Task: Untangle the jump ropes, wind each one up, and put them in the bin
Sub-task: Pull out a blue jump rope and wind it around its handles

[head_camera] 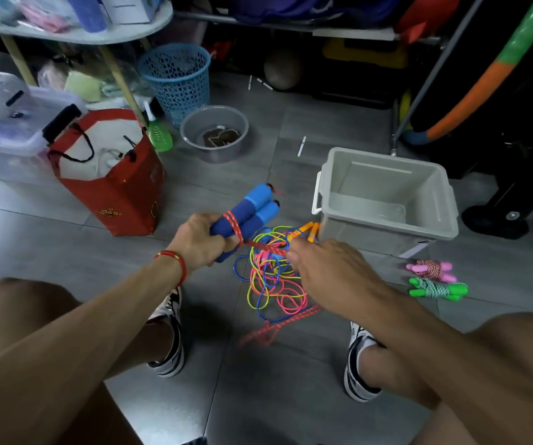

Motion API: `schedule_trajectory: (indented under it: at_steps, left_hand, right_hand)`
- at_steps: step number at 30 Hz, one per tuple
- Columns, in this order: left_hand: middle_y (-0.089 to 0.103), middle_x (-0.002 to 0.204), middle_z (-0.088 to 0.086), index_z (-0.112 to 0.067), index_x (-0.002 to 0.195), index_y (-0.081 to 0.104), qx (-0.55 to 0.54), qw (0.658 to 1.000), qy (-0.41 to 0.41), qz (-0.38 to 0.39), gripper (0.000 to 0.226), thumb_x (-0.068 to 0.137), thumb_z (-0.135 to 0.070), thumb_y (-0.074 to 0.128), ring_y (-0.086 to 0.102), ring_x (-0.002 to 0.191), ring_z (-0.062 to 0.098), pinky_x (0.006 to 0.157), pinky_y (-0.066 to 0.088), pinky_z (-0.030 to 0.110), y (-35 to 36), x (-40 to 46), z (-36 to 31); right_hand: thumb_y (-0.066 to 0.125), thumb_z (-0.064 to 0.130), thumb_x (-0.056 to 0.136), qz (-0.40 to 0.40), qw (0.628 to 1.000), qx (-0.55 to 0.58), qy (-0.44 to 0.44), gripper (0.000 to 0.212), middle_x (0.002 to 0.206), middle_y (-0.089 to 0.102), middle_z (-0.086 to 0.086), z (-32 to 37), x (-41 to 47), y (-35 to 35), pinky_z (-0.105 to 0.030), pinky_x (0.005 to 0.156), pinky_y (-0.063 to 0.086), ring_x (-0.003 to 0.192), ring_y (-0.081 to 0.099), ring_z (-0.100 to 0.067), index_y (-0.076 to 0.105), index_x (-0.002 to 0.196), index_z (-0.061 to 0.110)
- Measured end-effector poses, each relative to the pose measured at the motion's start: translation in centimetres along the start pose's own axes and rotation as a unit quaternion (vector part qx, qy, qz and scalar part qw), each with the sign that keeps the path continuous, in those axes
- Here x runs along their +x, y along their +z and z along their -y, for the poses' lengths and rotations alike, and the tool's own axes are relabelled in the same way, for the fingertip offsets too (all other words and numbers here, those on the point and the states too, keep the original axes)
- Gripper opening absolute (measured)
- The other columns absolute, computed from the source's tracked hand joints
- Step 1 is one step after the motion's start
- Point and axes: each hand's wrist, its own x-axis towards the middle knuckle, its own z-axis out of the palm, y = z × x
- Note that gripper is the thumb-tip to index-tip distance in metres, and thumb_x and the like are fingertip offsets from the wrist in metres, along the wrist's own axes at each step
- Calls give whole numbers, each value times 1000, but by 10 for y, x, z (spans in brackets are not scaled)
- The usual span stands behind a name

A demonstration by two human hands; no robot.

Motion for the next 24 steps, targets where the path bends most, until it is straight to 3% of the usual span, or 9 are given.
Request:
schedule_trajectory:
  at_steps: [3,5,8,12,15,17,20,22,24]
  left_hand:
    - [61,67,-3,-21,87,67,106,993,54,26,10,81,-23,74,55,54,10,48,37,11,3,-8,-6]
    - [62,69,-2,-20,85,66,150,984,73,70,13,80,-26,75,59,64,15,52,38,12,9,-16,-13]
    - [67,85,2,-22,95,66,227,958,86,152,20,79,-31,75,65,80,21,64,44,22,23,-28,-20]
    - [68,98,7,-22,107,64,319,907,158,226,26,82,-30,67,66,90,30,77,54,33,37,-45,-30]
    - [66,103,7,-22,115,63,352,870,213,270,31,85,-27,66,63,95,30,79,53,33,39,-55,-36]
    - [66,105,4,-22,114,62,340,860,241,295,29,85,-27,68,61,97,26,83,51,33,36,-60,-40]
    - [66,101,-4,-28,104,61,269,863,268,334,22,85,-22,73,60,94,16,83,49,30,26,-62,-44]
    - [64,93,-7,-32,92,58,197,874,277,349,23,84,-18,75,59,86,12,79,49,29,16,-62,-45]
    - [65,91,-8,-32,94,61,107,884,271,366,27,85,-13,77,61,83,9,77,50,27,7,-64,-47]
  right_hand:
    - [48,16,100,-25,997,-7,-67,11,95,58,-5,-3,-2,-13,-43,74,47,93,58,-30,52,91,19]
    - [43,22,105,-44,996,-18,-82,23,94,62,-6,-4,-1,-21,-43,81,46,93,58,-28,60,92,13]
    - [41,44,103,-52,996,31,-71,42,84,69,-5,-10,3,-27,-43,77,45,84,61,-30,63,82,15]
    - [50,50,100,-36,996,6,-78,36,87,69,-7,-15,7,-30,-38,68,38,86,60,-31,66,85,21]
    - [53,57,96,-30,996,-16,-79,37,95,71,-3,-20,10,-29,-35,69,34,94,62,-28,71,96,24]
    - [58,60,92,-32,996,-4,-84,35,87,70,3,-27,13,-28,-34,67,32,89,61,-24,70,96,27]
    - [64,57,88,8,992,103,-76,25,68,60,8,-38,12,-23,-35,64,35,70,52,-13,65,91,32]
    - [66,55,88,58,969,223,-92,23,72,63,2,-48,11,-24,-40,68,46,69,55,-17,67,87,32]
    - [64,58,90,108,939,317,-78,34,81,65,-19,-53,10,-21,-53,73,49,70,55,-26,71,87,25]
